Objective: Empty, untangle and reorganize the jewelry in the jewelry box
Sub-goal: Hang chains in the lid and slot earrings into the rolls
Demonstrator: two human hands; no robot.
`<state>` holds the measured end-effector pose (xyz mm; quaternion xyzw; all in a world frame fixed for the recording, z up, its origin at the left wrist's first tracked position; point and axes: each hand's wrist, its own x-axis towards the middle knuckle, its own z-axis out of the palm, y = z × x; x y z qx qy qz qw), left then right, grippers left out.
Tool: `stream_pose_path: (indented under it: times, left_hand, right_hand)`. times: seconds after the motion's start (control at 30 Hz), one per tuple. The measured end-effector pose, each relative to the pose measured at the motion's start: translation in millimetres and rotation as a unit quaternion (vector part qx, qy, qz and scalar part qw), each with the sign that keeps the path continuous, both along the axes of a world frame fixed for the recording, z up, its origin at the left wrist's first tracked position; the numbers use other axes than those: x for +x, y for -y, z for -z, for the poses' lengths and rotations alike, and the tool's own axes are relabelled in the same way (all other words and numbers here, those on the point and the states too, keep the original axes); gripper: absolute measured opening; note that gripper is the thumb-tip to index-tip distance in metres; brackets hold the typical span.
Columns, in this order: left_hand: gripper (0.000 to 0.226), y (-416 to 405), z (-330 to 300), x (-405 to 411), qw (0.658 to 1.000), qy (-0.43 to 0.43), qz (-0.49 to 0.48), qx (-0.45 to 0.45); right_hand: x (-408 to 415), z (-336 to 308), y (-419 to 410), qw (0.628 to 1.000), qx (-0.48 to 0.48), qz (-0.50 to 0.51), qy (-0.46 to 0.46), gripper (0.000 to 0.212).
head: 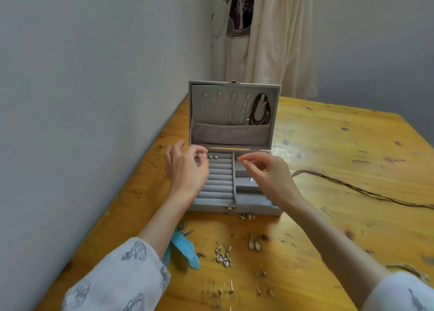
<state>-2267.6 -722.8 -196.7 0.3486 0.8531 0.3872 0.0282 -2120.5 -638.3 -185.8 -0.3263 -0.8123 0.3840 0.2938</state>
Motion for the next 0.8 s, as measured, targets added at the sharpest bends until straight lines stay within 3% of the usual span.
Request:
stream_pose_path:
  times: [0.13,0.27,0.43,0.8]
  left_hand:
    - [0.017,39,7,40,0.993,-0.036,0.074,0.079]
    - [0.019,61,23,77,0.983,-0.027,0.177,0.05]
    - [0.019,63,33,91,0.985,-0.066,0.162,0.011]
    - [0.028,49,38,103,0.99,-0.079,0.104,-0.044]
  right_hand:
    - [43,14,34,1.0,-0.019,0.017,-0.011,0.016]
    - [61,40,57,0.998,-0.003,0.055,0.016,0.014]
    - [57,53,61,0.994,0.029,0.097,0.053,0.015]
    - [49,55,64,0.979,0.141,0.07,0.132,0.019]
